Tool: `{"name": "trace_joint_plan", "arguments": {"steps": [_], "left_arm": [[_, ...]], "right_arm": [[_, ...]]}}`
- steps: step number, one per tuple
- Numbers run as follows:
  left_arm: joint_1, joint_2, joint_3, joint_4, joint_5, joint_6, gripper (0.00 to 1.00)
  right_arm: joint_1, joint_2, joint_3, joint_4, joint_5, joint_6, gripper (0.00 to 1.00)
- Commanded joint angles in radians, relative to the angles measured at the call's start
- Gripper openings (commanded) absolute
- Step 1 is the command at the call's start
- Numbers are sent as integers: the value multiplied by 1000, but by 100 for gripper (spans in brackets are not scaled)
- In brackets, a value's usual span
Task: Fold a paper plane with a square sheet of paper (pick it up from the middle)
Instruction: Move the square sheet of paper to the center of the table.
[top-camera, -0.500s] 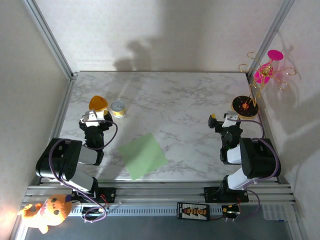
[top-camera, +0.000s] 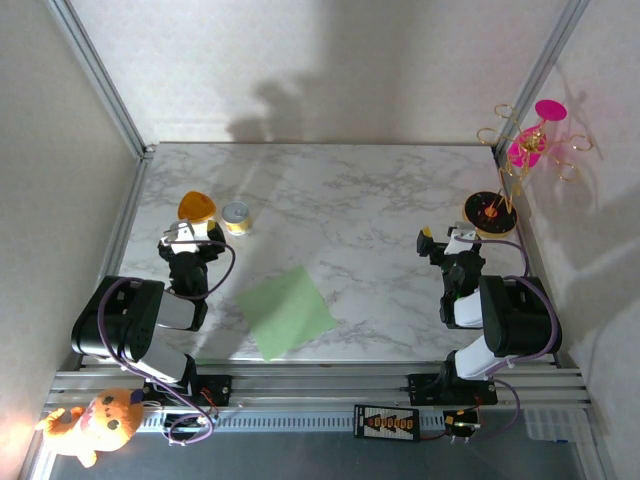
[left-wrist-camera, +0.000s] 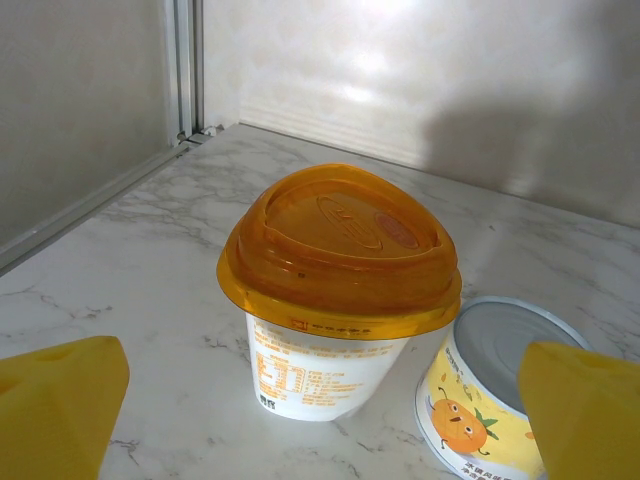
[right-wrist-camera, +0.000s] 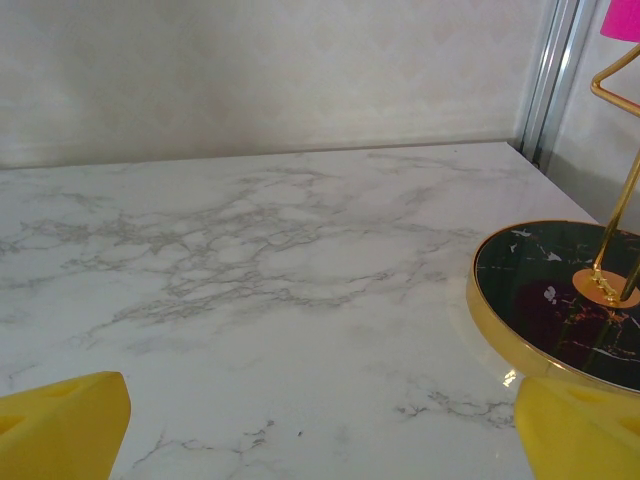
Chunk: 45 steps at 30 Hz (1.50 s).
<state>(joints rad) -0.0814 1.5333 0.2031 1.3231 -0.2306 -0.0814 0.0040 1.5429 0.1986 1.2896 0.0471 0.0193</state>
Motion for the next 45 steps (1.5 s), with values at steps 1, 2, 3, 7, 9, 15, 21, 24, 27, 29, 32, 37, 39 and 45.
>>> {"name": "trace_joint_plan", "arguments": {"steps": [1,2,3,7,9,15,21,24,27,29,32,37,39,45], "left_arm": [[3,10,13,-7,17,6,99],[3,10,13,-7,17,6,99],[3,10,14,-8,17,6,99],[5,9,14,-7,20,4,99],[5,10,13,-7,20,5,99],[5,9,13,-7,20,5,99],[5,-14,-6,16,7,-1,99],[3,-95,-15,-34,-22,-8,99],[3,-204,1,-151,-50,-13,99],[2,-285,24,-247,-62,-33,99],[0,-387,76,-416,-54,-108,99],[0,-472,223,-791,-19,-351,99],[0,-467,277,-890,40,-376,99],[0,-457,298,-962,93,-449,99]], "right_arm": [[-4,3,16,10,-18,10,99],[-4,3,16,10,-18,10,99],[-4,3,16,10,-18,10,99],[-4,3,16,10,-18,10,99],[-4,3,16,8,-18,10,99],[-4,3,16,8,-18,10,99],[-1,-21,30,-32,20,20,99],[1,-106,87,-179,14,10,99],[26,-191,150,-341,64,16,99],[43,-250,202,-475,72,79,99],[87,-295,314,-724,65,178,99],[209,-286,459,-1051,0,321,99],[287,-275,497,-1135,-7,366,99],[559,-159,612,-1270,-70,475,99]]}}
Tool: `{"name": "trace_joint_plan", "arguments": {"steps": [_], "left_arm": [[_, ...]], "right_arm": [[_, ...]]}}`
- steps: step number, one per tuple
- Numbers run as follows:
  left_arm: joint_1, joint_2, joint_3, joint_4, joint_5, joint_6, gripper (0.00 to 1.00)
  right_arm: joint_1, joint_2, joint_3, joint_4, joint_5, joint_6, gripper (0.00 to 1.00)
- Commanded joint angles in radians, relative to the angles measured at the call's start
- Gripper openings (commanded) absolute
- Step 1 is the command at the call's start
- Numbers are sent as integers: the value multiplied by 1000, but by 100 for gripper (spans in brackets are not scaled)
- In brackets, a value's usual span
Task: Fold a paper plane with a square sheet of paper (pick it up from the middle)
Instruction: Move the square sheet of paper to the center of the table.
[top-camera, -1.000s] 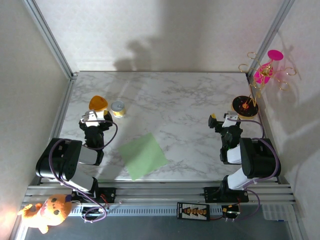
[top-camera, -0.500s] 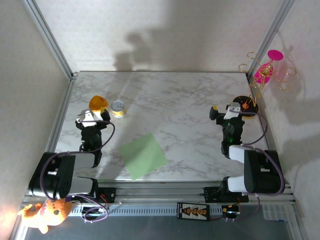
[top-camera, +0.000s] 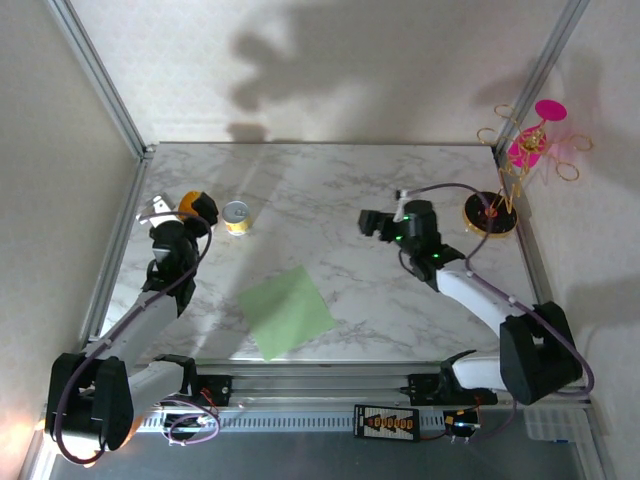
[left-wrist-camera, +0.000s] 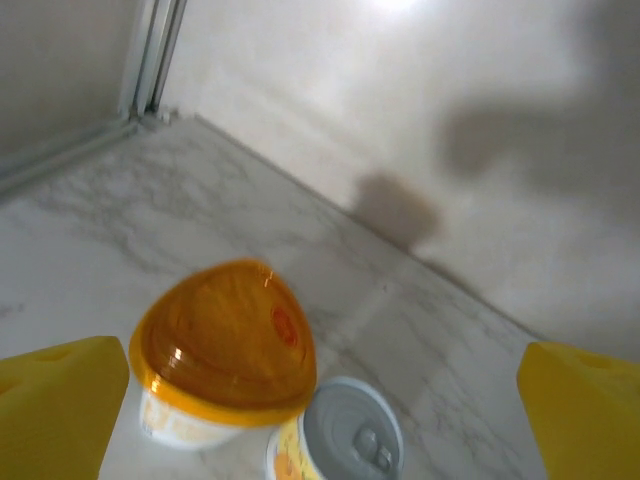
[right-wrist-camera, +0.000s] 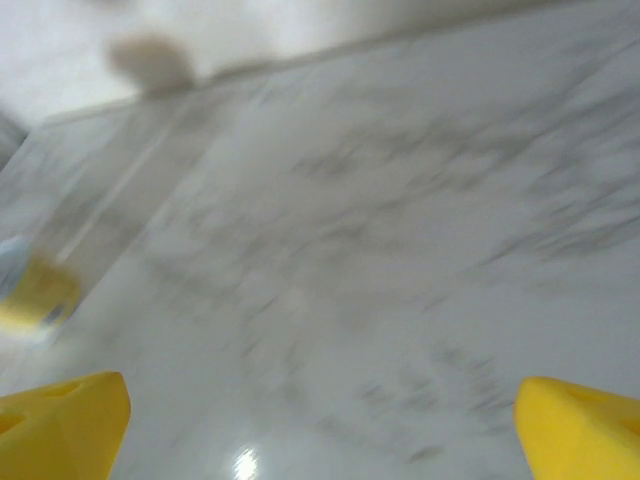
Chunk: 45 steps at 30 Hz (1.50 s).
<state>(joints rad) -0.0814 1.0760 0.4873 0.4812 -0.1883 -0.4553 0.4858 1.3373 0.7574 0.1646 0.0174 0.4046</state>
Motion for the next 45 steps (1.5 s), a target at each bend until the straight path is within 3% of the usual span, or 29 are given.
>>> {"name": "trace_joint_plan", "arguments": {"steps": [1,6,11,16,27,35,41,45], "left_arm": [[0,5,14,-123,60,-75,99],[0,21,20,-128,56,-61,99],[0,15,14,-124,36,-51,99],[0,6,-1,-117,23,-40,99],[0,18,-6,-118,62,-41,99],[-2,54,18,-122,142,-49,99],[-15,99,57,-173,167,-67,99],[-40,132,84,-205,183,-78,99]], "right_arm": [[131,79,76,-152,-41,119,98],[295,219,165,-129,-114,213,86],[377,401,304,-170,-156,235,65],[405,522,376,-183,-195,243,59],[408,661,453,-239,-174,249,59],[324,648,397,-262,-9,317,60],[214,625,371,-287,109,339,60],[102,620,328,-312,148,465,60]]}}
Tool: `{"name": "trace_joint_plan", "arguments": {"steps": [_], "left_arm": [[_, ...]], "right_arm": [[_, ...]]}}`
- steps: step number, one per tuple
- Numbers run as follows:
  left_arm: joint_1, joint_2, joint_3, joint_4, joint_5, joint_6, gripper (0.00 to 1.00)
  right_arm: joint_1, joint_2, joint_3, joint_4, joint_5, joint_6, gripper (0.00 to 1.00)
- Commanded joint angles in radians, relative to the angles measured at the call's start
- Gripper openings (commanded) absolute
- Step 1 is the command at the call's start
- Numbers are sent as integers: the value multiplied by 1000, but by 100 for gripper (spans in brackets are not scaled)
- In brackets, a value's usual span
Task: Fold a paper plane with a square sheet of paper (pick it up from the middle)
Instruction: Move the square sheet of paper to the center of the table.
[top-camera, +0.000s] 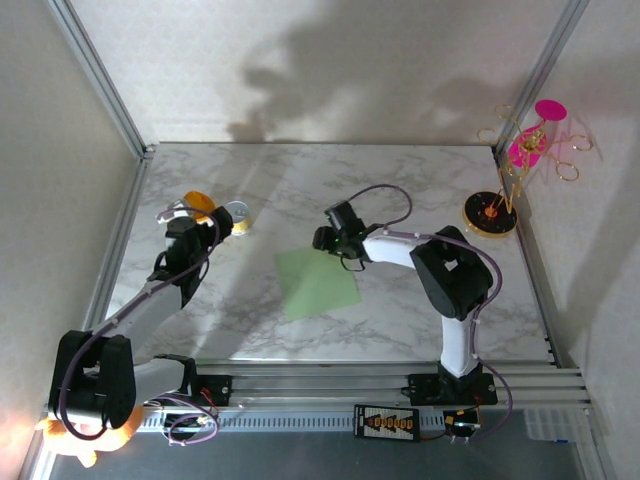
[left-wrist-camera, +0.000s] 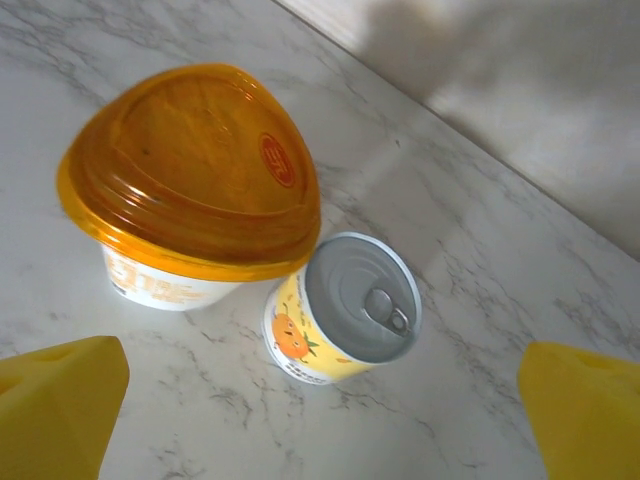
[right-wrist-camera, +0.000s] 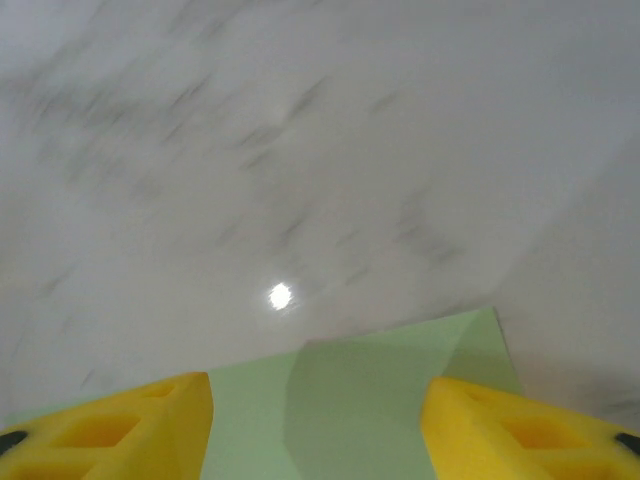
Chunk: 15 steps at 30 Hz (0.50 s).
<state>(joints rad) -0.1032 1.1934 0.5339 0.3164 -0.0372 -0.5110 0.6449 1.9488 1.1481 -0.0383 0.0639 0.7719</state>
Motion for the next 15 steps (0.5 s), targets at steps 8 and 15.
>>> {"name": "trace_joint_plan", "arguments": {"steps": [8,15], "left_arm": [[-112,98,109,-117,42,-44,99],[-266,203,245,-293,44,-61,99]], "right_arm": [[-98,-40,-24,-99,67,94,61],[-136,-226,-77,-100,46,4,70]]}}
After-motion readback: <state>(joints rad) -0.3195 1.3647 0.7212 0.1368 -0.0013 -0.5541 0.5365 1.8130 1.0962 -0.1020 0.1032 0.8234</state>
